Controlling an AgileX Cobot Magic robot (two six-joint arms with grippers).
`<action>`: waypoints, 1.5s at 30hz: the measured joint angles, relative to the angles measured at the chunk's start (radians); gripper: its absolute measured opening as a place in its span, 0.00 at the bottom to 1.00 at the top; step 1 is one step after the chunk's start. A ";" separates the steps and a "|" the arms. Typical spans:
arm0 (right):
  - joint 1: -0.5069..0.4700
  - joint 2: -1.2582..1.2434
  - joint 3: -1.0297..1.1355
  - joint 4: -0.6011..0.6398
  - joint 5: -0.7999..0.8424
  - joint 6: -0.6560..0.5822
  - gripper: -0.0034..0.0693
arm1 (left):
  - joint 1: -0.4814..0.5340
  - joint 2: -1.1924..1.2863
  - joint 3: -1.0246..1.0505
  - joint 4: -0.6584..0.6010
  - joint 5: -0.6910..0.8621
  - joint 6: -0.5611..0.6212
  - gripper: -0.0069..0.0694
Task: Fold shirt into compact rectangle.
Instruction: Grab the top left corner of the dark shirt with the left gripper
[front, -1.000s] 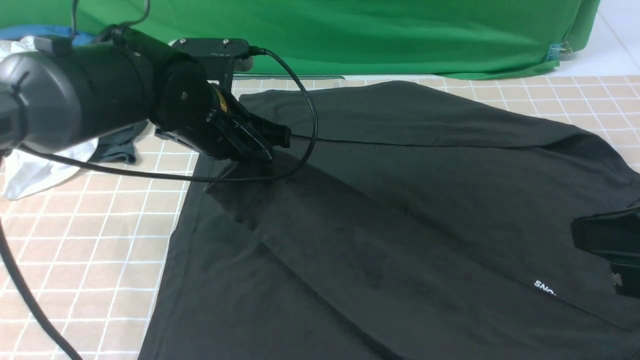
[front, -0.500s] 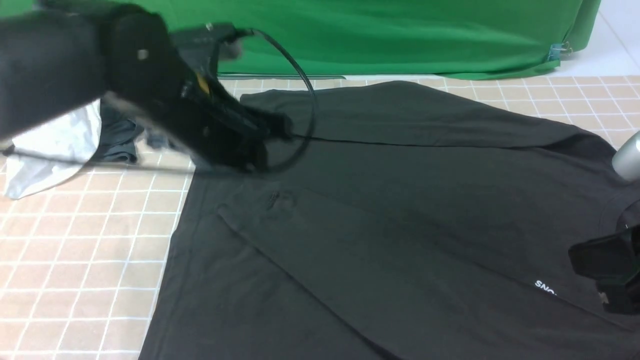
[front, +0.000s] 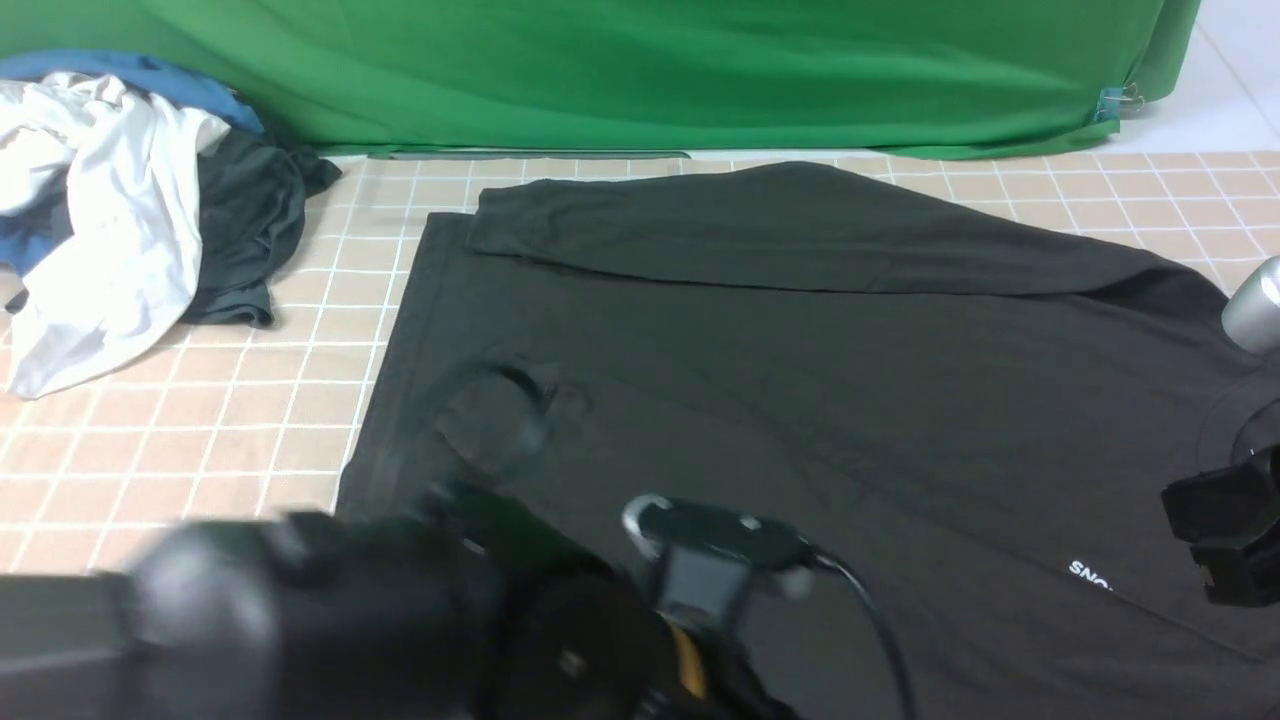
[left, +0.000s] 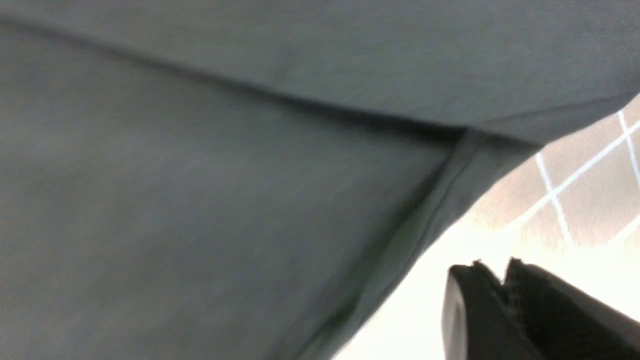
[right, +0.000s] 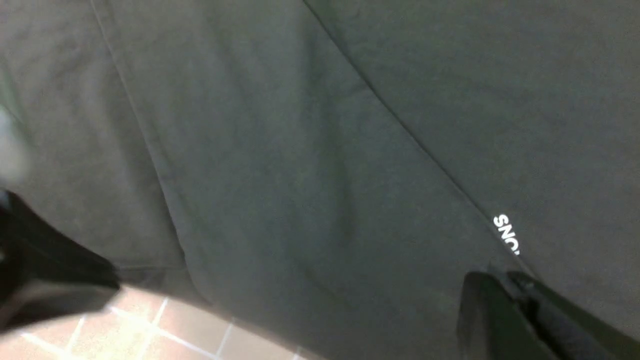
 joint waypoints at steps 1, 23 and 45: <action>0.000 0.000 0.000 0.000 0.000 0.001 0.12 | -0.007 0.020 0.000 -0.003 -0.030 -0.001 0.32; 0.000 0.000 0.000 0.012 -0.025 0.001 0.13 | -0.013 0.098 -0.017 -0.021 -0.323 0.021 0.73; 0.000 0.000 0.000 0.012 -0.040 0.001 0.14 | -0.134 0.100 -0.017 -0.126 -0.360 0.113 0.72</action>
